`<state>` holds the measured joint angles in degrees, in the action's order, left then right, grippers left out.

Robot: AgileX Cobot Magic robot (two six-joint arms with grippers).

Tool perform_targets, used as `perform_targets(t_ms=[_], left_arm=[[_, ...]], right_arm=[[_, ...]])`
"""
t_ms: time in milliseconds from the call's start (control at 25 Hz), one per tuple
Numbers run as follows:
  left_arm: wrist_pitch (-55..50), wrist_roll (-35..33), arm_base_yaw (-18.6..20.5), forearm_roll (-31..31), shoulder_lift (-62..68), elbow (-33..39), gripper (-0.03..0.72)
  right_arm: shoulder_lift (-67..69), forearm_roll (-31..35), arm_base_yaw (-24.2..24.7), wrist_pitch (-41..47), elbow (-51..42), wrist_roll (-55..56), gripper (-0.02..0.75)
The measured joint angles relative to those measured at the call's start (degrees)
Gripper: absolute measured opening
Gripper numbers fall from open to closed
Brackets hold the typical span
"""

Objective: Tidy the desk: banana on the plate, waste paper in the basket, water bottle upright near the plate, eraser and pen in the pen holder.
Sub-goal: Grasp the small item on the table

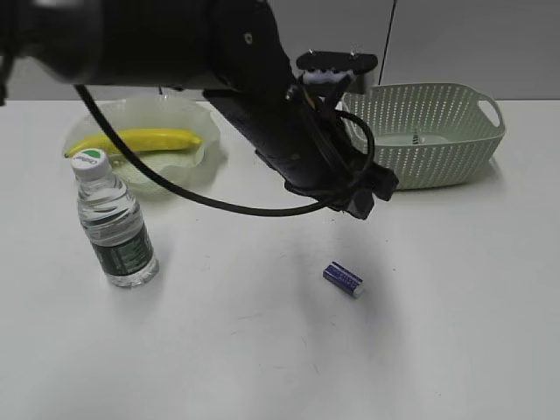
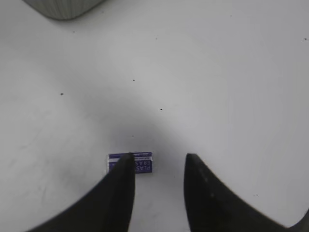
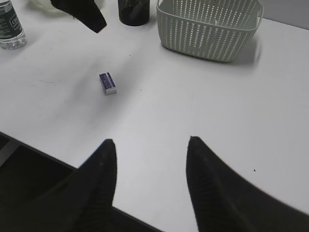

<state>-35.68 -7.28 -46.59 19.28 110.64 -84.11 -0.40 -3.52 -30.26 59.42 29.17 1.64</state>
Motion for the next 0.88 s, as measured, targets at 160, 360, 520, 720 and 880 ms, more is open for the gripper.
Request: perform_targets(t_ms=[160,360,520,720,880], left_arm=[[-2.9,4.0,0.0,0.6,6.2,-4.5,0.262],[-6.3,17.3,0.0,-0.9,10.6,-6.9,0.262],[-10.3,39.6,0.0,-7.6,12.0,-7.8,0.287],[-8.1,49.0,0.0,-6.1,12.0,-10.1,0.414],[-12.2,55.3,0.0,-5.2,13.6,-11.9,0.438]], right_arm=[[0.0,0.0,0.0,0.0,0.0,0.0,0.382],[0.0,0.0,0.0,0.0,0.0,0.0,0.382],[0.0,0.0,0.0,0.0,0.0,0.0,0.382],[0.0,0.0,0.0,0.0,0.0,0.0,0.382],[0.0,0.0,0.0,0.0,0.0,0.0,0.382]])
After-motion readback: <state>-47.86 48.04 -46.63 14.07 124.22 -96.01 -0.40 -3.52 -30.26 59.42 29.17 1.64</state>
